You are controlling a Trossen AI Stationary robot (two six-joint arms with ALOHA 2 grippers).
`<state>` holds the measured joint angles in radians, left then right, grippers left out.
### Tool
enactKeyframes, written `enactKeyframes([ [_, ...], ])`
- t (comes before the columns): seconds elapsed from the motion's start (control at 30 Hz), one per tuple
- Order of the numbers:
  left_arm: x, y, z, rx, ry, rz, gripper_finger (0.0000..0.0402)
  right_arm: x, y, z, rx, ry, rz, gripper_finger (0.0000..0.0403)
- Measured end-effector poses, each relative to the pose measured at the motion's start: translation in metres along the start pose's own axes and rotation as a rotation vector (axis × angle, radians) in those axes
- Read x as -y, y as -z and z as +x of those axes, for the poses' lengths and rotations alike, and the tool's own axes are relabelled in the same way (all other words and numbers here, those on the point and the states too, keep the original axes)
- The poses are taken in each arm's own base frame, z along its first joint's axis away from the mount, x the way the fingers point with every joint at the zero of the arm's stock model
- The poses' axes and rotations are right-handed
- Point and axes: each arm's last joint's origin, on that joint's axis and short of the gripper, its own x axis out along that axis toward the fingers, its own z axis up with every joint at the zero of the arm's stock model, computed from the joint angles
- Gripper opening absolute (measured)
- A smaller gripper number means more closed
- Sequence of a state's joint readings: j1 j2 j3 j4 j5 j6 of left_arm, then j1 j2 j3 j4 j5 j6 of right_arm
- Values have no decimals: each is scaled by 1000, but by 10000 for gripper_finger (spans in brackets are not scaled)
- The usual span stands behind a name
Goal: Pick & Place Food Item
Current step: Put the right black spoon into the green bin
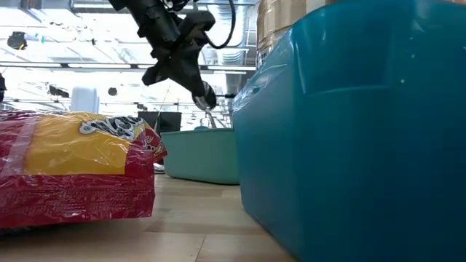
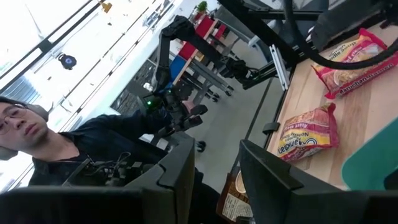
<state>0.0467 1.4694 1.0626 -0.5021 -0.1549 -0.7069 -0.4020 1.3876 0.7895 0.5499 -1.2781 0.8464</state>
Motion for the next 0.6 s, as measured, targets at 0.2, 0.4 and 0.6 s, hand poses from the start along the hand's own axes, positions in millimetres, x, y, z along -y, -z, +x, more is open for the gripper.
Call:
enactKeyframes([
  [0.2, 1, 0, 4, -2, 1, 3, 4, 0, 1, 1, -4, 0, 0, 120],
  [0.4, 1, 1, 7, -9, -6, 5, 7, 1, 1, 1, -6, 3, 2, 120],
  [0.6, 1, 2, 8, -15, -11, 6, 10, 1, 1, 1, -6, 3, 2, 120],
])
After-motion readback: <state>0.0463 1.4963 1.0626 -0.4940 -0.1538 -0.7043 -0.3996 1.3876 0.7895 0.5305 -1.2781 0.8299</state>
